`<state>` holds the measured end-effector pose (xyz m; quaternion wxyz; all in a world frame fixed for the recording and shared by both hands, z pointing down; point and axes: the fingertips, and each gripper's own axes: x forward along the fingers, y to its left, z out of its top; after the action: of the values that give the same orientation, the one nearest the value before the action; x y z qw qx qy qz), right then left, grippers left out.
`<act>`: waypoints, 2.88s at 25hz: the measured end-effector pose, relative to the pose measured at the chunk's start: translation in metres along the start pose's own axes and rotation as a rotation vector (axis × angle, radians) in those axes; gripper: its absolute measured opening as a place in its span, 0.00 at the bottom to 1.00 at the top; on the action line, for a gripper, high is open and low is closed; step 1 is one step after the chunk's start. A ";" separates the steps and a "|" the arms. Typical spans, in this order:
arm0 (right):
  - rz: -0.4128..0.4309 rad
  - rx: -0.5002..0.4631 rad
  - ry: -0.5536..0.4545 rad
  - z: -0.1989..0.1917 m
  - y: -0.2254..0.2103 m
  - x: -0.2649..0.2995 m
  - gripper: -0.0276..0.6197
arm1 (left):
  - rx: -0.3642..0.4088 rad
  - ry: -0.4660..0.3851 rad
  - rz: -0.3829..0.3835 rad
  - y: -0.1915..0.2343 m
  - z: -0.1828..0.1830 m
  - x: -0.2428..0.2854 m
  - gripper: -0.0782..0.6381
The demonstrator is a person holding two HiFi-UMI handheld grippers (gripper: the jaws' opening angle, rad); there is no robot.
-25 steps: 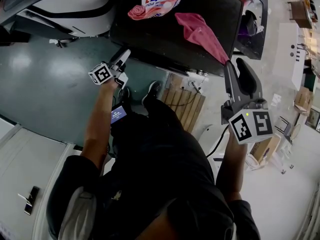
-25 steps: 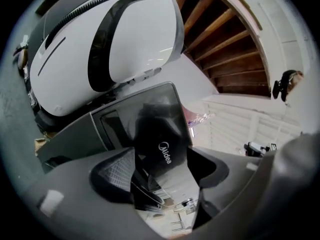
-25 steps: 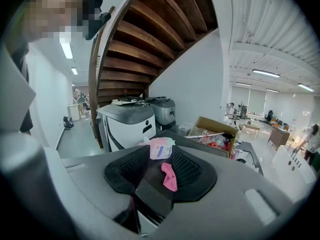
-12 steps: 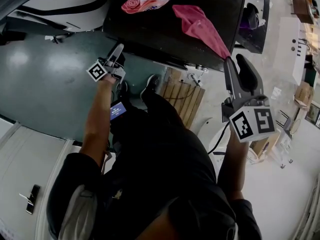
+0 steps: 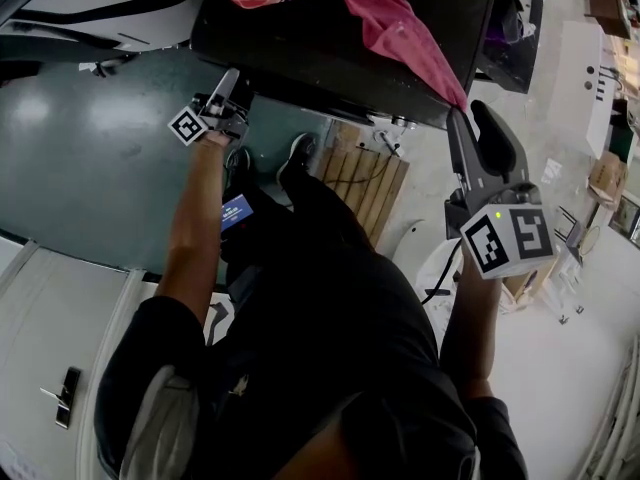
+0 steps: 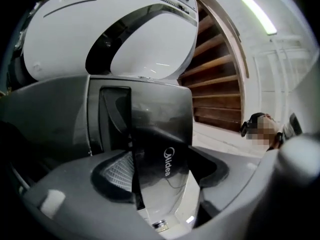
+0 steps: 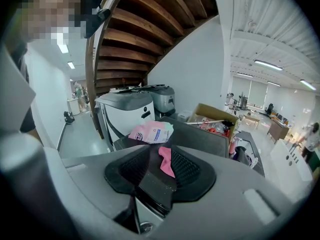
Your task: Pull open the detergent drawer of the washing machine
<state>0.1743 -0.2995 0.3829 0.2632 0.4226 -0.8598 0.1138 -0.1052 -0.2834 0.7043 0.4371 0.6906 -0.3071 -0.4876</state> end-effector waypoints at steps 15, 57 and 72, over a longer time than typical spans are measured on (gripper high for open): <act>-0.056 0.035 0.064 -0.031 -0.005 -0.009 0.23 | -0.053 -0.183 0.017 0.001 0.008 -0.005 0.61; -0.078 0.182 -0.035 -0.047 0.051 -0.028 0.23 | -0.183 -0.122 0.061 -0.063 -0.025 -0.110 0.61; -0.032 0.183 -0.143 -0.007 0.090 -0.024 0.23 | -0.204 0.127 0.237 -0.061 -0.042 -0.134 0.72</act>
<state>0.1185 -0.2253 0.3781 0.1634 0.4655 -0.8556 0.1570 -0.1106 -0.1301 0.7094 0.5779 0.6308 -0.3071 -0.4168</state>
